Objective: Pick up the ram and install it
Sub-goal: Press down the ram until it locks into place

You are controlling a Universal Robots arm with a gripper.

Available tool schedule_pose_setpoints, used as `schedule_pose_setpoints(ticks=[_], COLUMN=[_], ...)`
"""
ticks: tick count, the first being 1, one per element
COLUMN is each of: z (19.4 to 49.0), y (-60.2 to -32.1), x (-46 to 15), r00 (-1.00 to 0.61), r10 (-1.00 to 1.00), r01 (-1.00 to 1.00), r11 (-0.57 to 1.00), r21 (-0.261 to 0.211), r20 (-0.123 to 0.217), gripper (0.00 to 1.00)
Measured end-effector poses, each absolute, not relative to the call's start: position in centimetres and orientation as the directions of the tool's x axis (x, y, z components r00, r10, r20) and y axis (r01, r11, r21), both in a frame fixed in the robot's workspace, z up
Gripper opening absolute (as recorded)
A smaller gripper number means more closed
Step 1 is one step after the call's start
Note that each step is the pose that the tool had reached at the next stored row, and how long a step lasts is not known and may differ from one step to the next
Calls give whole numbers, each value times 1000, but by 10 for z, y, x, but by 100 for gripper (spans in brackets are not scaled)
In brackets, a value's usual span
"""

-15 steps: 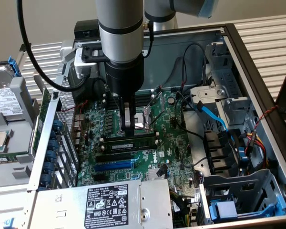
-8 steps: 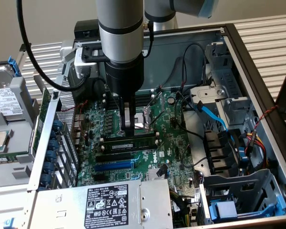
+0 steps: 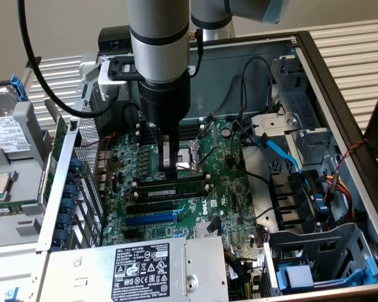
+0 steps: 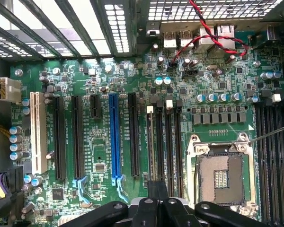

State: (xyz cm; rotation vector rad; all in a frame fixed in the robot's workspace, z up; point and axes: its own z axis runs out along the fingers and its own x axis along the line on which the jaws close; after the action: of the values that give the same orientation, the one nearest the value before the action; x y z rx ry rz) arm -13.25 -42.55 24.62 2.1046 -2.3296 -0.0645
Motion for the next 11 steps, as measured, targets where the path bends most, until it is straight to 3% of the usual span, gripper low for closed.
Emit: schedule_pose_setpoints(ticks=[11], z=[246], y=[-426], x=[-132], r00=[-252], r10=[-967], r01=[-967], r11=[251], r21=[31], r20=[-26], gripper=[11])
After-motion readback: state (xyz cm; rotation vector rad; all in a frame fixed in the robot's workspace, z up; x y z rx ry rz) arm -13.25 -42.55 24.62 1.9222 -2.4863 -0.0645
